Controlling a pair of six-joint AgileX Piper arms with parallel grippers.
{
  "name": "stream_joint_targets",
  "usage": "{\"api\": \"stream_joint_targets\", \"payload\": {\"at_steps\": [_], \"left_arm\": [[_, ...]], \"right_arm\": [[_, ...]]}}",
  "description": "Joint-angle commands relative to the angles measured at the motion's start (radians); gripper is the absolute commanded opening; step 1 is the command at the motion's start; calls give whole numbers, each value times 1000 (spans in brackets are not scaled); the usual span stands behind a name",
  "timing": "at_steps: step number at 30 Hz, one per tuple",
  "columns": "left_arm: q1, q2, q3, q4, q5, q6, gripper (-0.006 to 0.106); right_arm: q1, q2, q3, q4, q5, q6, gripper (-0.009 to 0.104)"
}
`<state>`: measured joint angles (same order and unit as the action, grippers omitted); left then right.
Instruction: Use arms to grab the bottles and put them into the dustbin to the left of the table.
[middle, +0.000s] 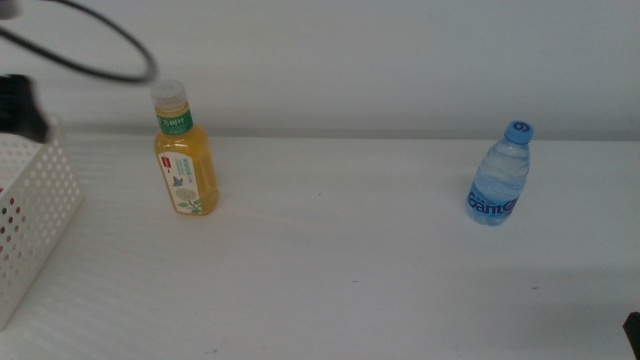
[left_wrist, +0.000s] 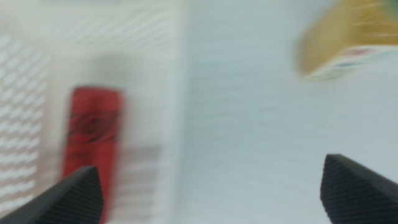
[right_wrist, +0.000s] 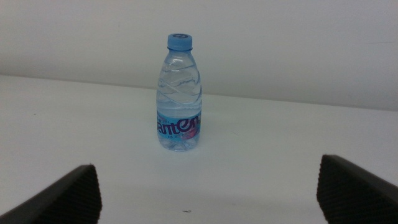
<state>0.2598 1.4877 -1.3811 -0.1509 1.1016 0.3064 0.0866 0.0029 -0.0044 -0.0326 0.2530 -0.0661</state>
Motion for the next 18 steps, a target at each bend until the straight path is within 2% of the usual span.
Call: {"api": "stream_joint_targets", "payload": {"at_steps": [1, 9, 15, 18], "left_arm": [[-97, -123, 128, 11, -109, -75, 94], [-360, -390, 534, 6, -469, -69, 94], [-451, -467, 712, 8, -653, -69, 94], [-484, -484, 810, 23, -827, -73, 94]], "right_arm": [[-6, -40, 42, -7, -9, -1, 93], [-6, -40, 42, -7, -9, -1, 93], [-6, -40, 42, -7, -9, -1, 93], [-6, -40, 42, -7, -9, -1, 93]]}}
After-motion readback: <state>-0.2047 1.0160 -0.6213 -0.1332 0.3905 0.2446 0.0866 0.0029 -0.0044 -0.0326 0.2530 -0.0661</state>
